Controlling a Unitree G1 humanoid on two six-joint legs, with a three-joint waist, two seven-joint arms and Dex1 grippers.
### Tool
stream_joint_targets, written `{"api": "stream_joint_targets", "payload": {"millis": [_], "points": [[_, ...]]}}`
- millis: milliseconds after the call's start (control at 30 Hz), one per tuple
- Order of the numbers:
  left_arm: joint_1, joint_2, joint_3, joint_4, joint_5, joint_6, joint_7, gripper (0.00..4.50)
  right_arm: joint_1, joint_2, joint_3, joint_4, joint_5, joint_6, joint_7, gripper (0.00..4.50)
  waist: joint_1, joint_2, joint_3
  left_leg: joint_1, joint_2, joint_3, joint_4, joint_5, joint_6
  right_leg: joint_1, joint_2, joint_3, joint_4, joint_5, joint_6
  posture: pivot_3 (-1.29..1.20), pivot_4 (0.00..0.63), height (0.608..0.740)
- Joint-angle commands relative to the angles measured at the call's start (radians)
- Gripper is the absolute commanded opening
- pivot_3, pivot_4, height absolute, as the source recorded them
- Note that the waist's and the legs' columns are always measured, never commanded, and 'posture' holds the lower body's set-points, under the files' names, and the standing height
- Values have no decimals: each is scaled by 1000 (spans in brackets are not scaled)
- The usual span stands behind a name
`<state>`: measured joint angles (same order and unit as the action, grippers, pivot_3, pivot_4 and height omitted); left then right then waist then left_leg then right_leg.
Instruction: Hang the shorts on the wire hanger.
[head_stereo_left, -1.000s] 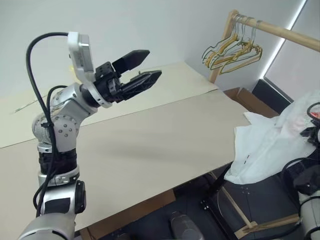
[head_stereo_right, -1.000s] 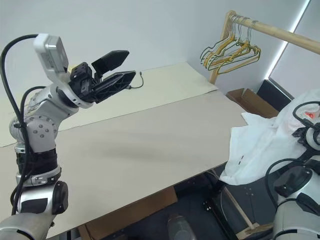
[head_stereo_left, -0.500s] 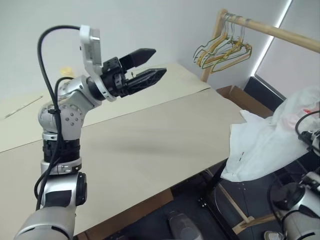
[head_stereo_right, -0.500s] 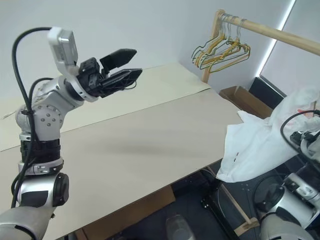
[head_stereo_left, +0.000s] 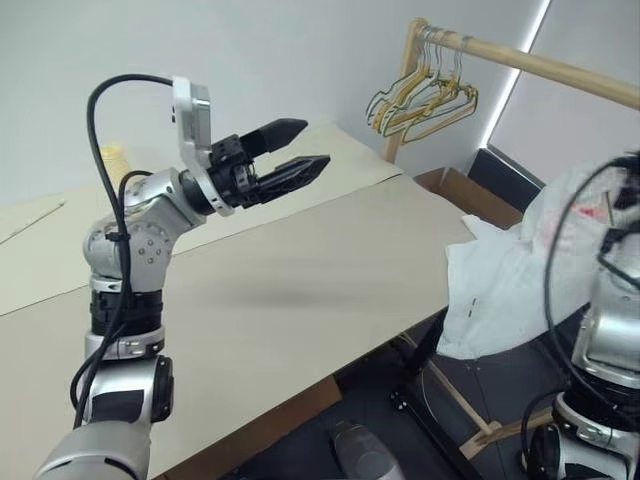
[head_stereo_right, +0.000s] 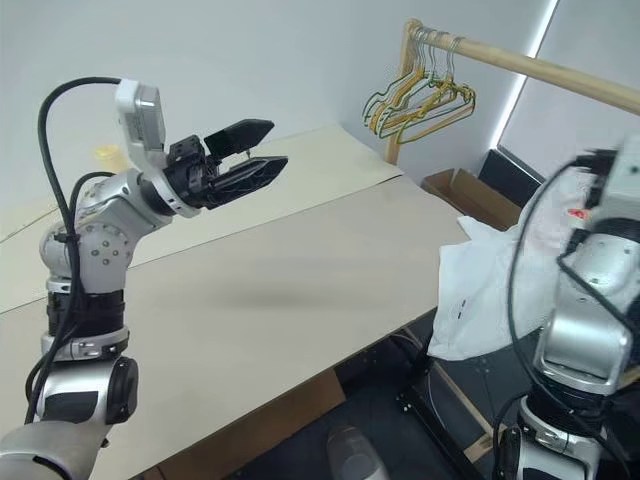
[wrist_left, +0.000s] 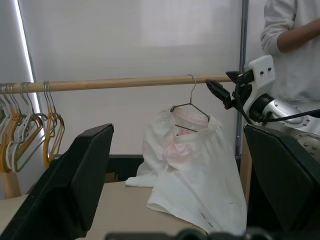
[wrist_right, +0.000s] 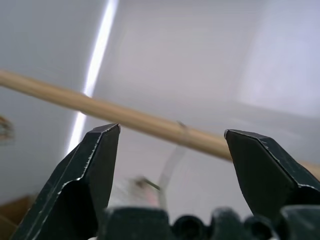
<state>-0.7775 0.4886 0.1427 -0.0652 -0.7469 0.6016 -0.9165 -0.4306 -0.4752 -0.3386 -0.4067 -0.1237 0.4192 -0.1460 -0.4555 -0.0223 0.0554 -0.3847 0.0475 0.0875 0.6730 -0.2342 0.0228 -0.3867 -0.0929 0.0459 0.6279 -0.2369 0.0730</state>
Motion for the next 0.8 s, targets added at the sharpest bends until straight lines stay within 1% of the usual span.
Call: {"api": "stream_joint_targets", "payload": {"millis": [33, 133, 167, 233, 300, 367, 400, 433, 467, 533, 633, 700, 800], "points": [[43, 39, 28, -79, 38, -22, 56, 4500, -31, 24, 56, 13, 175, -151, 201, 3902, 6, 0, 0, 1, 0, -1, 0, 0, 0, 0, 0, 0, 0, 0, 0, -264, 0, 740], [153, 116, 33, -155, 89, -42, 54, 4500, -56, -6, 113, 65, 362, -78, 461, 3902, 23, 0, 0, 0, 0, -1, -1, 0, 0, 0, 0, 0, 0, 0, 0, -200, 0, 740], [192, 141, 38, -183, 101, -43, 56, 4500, -63, -25, 131, 96, 392, -75, 533, 3902, 33, -1, 0, 1, 0, -1, -1, 0, 0, 0, 0, 0, 0, 0, 0, -182, 0, 740], [263, 189, 44, -231, 133, -46, 71, 4500, -84, -55, 166, 155, 428, -74, 638, 3902, 63, -2, 1, 1, 0, -1, -3, 0, 0, 0, 0, 0, -1, 0, -1, -158, 1, 740], [359, 218, 71, -280, 163, -81, 81, 4500, -111, -79, 212, 232, 437, -125, 755, 3902, 99, -4, 2, 0, 0, -1, -3, 0, 0, -2, 0, -1, -1, 1, -1, -127, 7, 740], [450, 223, 106, -332, 193, -125, 101, 4500, -147, -103, 262, 312, 439, -153, 875, 3902, 134, -4, 3, 0, 1, 0, -4, 0, 0, -2, 1, -1, -1, 0, -2, -86, 13, 740], [499, 225, 122, -368, 210, -149, 111, 4500, -172, -117, 287, 352, 456, -132, 947, 3902, 152, -5, 3, 0, 1, 0, -5, 0, 0, -3, 1, -1, -2, 0, -3, -49, 21, 740], [537, 234, 136, -398, 219, -145, 122, 4500, -190, -123, 310, 391, 449, -166, 1002, 3902, 176, -7, 5, 0, 1, 0, -5, 0, 0, -3, 0, -2, -2, 0, -4, -39, 23, 740], [573, 246, 151, -421, 227, -140, 130, 4500, -212, -126, 334, 426, 441, -180, 1047, 3902, 198, -8, 6, 0, 1, 0, -6, 0, 0, -4, 1, -1, -2, 0, -5, -23, 27, 740], [617, 264, 158, -460, 237, -129, 140, 4500, -235, -134, 353, 468, 439, -194, 1111, 3902, 240, -9, 8, -1, 2, 1, -6, 0, 0, -6, 1, -2, -2, 4, -12, -4, 34, 740], [686, 316, 194, -509, 175, -64, 100, 4500, -263, -138, 378, 520, 429, -237, 1196, 3902, 305, -9, 9, -6, 2, 1, -7, 0, 0, -12, 1, -3, -1, 4, -15, 18, 44, 740], [718, 337, 213, -519, 151, -47, 84, 4500, -273, -141, 388, 546, 417, -257, 1229, 3902, 343, -9, 10, -11, 2, 3, -7, 0, 0, -18, 1, -4, 0, 3, -16, 19, 48, 740], [728, 343, 216, -518, 140, -33, 96, 4500, -266, -151, 390, 559, 404, -278, 1250, 3902, 392, -8, 11, -13, 2, 6, -7, -1, -2, -20, 1, -5, 0, 3, -18, 8, 56, 740]]}}
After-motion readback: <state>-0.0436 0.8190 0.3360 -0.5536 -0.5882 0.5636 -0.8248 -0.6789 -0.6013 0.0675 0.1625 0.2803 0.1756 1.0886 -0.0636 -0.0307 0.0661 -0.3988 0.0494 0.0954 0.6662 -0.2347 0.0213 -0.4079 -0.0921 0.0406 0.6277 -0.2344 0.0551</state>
